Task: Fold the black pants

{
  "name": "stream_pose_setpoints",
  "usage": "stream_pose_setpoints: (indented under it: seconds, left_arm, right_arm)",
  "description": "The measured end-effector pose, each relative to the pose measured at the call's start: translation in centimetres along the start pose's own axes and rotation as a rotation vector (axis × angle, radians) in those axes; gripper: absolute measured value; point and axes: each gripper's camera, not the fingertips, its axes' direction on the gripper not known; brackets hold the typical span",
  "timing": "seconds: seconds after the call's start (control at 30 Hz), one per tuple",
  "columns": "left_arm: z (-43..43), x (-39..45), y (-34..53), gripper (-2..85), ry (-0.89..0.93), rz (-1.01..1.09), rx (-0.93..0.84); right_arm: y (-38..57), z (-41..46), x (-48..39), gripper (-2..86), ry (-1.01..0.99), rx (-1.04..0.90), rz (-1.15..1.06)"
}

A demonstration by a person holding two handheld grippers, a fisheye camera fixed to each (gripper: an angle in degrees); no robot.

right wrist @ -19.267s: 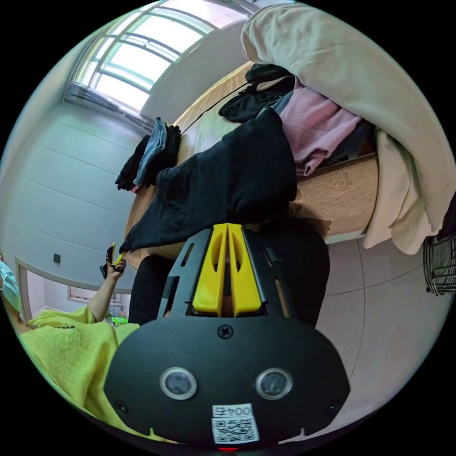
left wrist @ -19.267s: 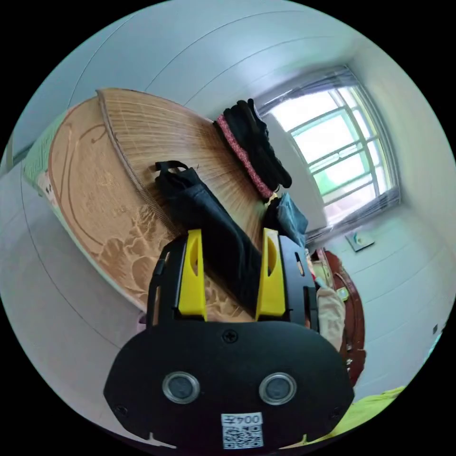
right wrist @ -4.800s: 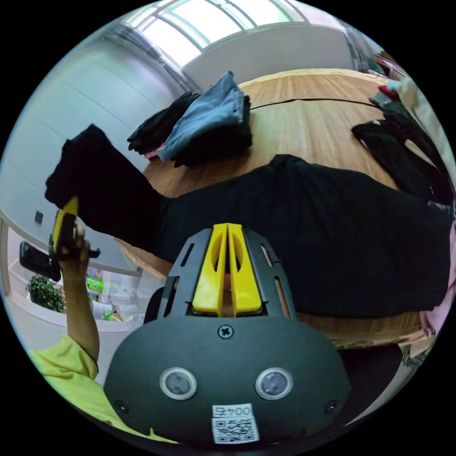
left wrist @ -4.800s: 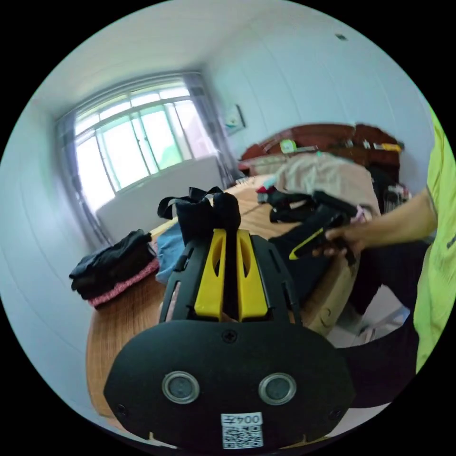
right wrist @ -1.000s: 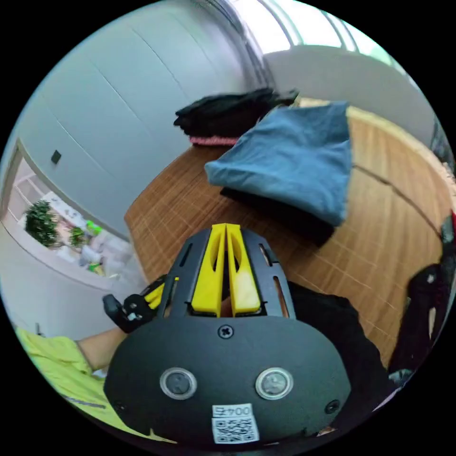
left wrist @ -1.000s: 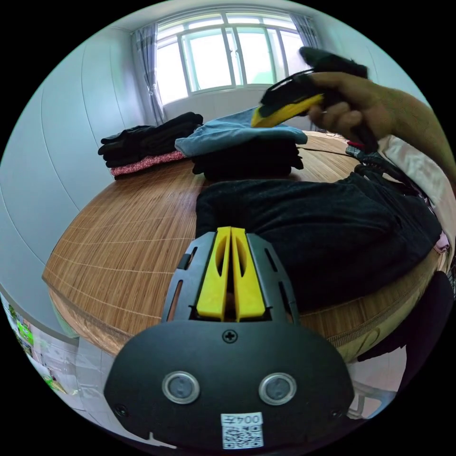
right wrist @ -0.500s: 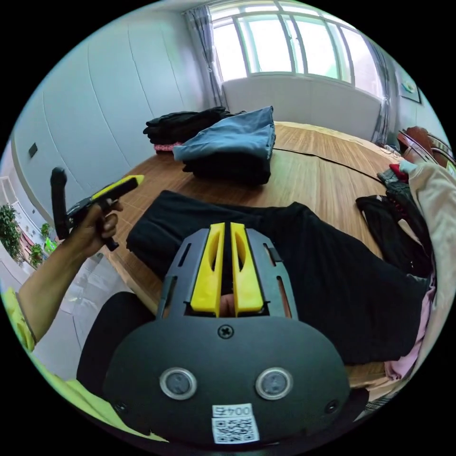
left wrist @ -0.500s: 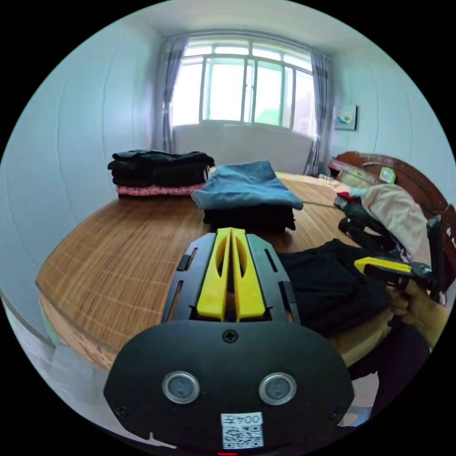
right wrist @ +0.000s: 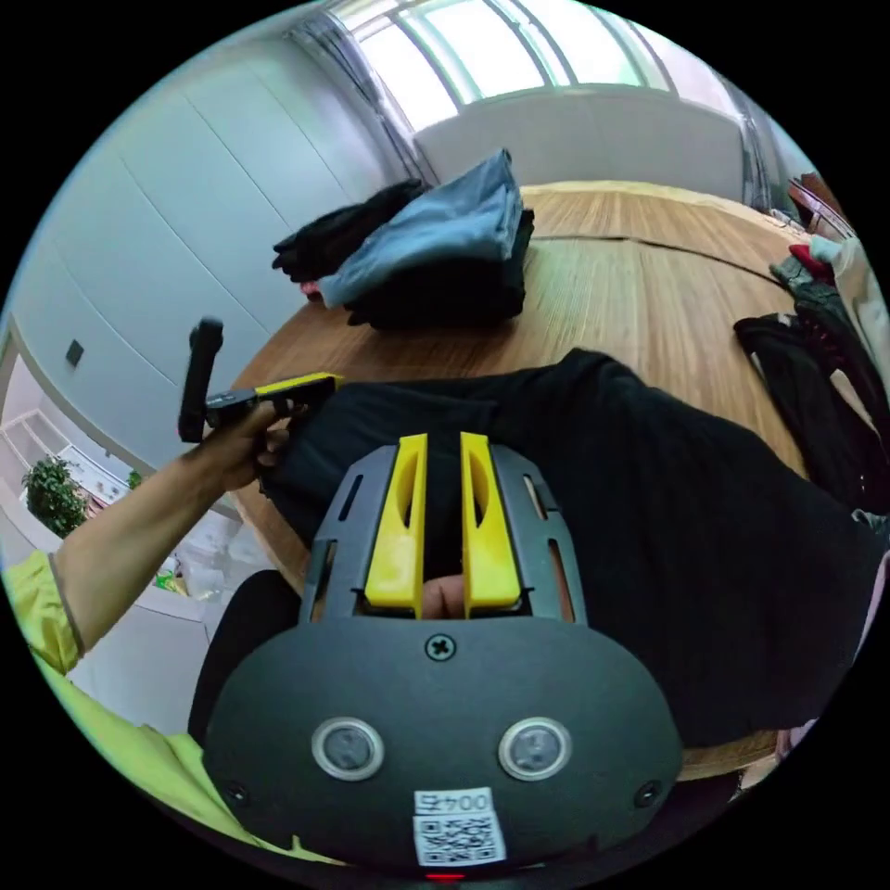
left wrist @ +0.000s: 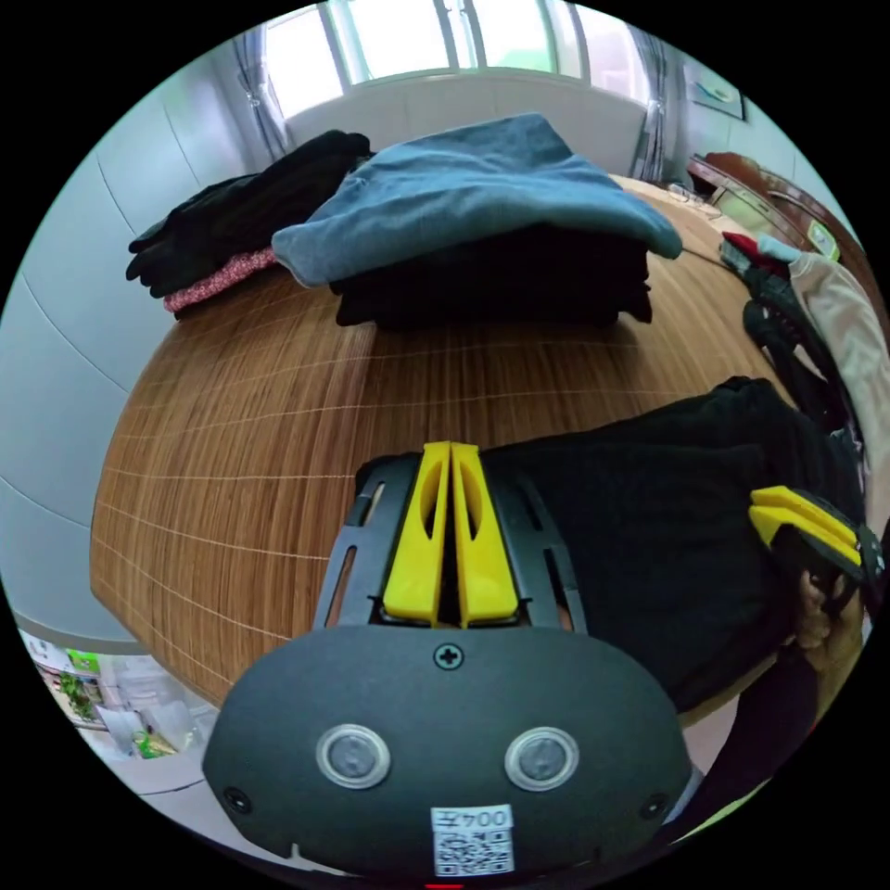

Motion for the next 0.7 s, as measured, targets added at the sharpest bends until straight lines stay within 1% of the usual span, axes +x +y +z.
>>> stream_pose_setpoints:
  seconds: [0.1,0.13,0.17,0.23,0.3,0.37,0.4,0.47,0.57,0.63,0.7]
  left_arm:
    - [-4.8,-2.8,1.7,0.7,0.160,-0.091,0.152]
    - [-7.3,-4.4,3.3,0.9,0.222,-0.137,0.236]
    - [-9.7,-5.9,5.5,1.1,0.244,-0.173,0.302]
    - [-12.2,-7.5,9.4,1.7,0.249,-0.173,0.349]
    - [-13.3,-7.8,13.5,3.1,0.204,-0.137,0.334]
    - [-13.7,-6.1,18.2,6.3,0.124,-0.037,0.300]
    - [-13.5,-5.4,19.0,6.9,0.103,-0.016,0.283]
    - [-13.0,-2.2,20.6,8.7,0.025,0.076,0.237]
    - [-12.9,2.0,20.5,9.1,-0.075,0.174,0.231]
    - [-12.8,3.7,20.1,9.1,-0.114,0.193,0.217]
    - [-13.0,4.5,19.9,8.9,-0.099,0.168,0.215]
  right_arm:
    - [3.4,-5.3,1.1,7.8,-0.020,0.122,-0.012]
    - [4.3,-6.2,1.3,7.8,-0.011,0.131,-0.011]
    - [6.2,-7.8,2.0,7.9,-0.003,0.141,-0.003]
    - [9.3,-9.7,3.3,7.7,-0.031,0.145,0.045]
    - [13.4,-11.1,5.3,6.7,-0.102,0.137,0.150]
    - [15.7,-11.2,6.3,6.4,-0.140,0.135,0.215]
    - [16.7,-10.9,6.7,6.3,-0.156,0.119,0.238]
    - [17.1,-10.5,6.5,6.2,-0.157,0.110,0.226]
    - [16.5,-10.0,5.5,5.5,-0.128,0.109,0.170]
    - [16.0,-9.9,5.2,5.2,-0.103,0.119,0.154]
    - [15.4,-9.7,4.9,5.0,-0.060,0.116,0.128]
